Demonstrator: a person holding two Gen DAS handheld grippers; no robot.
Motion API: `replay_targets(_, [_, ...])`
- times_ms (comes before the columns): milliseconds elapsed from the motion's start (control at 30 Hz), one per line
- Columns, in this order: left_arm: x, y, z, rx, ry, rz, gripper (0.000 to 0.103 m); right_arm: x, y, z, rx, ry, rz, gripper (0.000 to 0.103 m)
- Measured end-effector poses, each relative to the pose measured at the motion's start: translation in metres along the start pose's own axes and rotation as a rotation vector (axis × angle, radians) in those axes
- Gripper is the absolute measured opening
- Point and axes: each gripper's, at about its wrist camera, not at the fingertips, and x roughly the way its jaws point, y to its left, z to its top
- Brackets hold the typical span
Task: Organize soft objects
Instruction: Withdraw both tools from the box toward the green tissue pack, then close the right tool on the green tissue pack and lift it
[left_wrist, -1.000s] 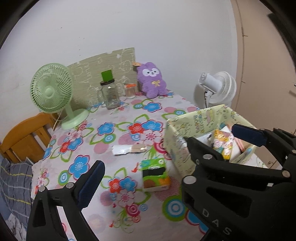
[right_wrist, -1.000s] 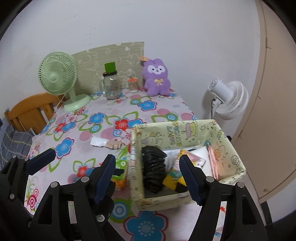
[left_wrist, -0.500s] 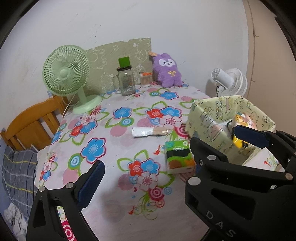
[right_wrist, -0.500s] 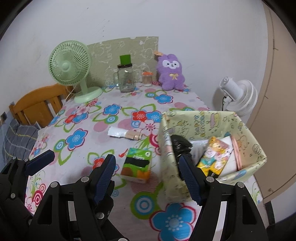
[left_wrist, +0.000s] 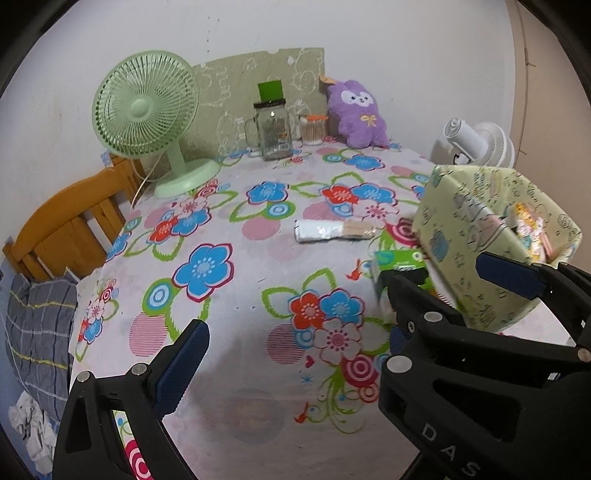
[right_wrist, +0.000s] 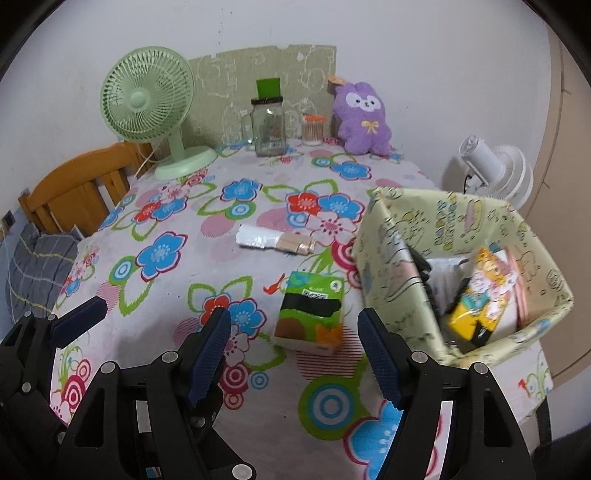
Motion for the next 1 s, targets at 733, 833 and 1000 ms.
replay_targets(733, [0.059, 0.006, 0.005, 0.045, 0.095, 0.028, 0.099, 0.062, 0.003, 0.003, 0.044, 0.083, -0.069, 0.074])
replay_targets(833, [0.064, 0.001, 0.006, 0.062, 0.105, 0.025, 0.099, 0.07, -0.001, 0.002, 0.057, 0.105, -0.076, 0.074])
replay_targets(1000, [0.074, -0.003, 0.006, 0.081, 0.124, 0.02, 0.099, 0.083, -0.008, 0.001, 0.075, 0.151, -0.067, 0.074])
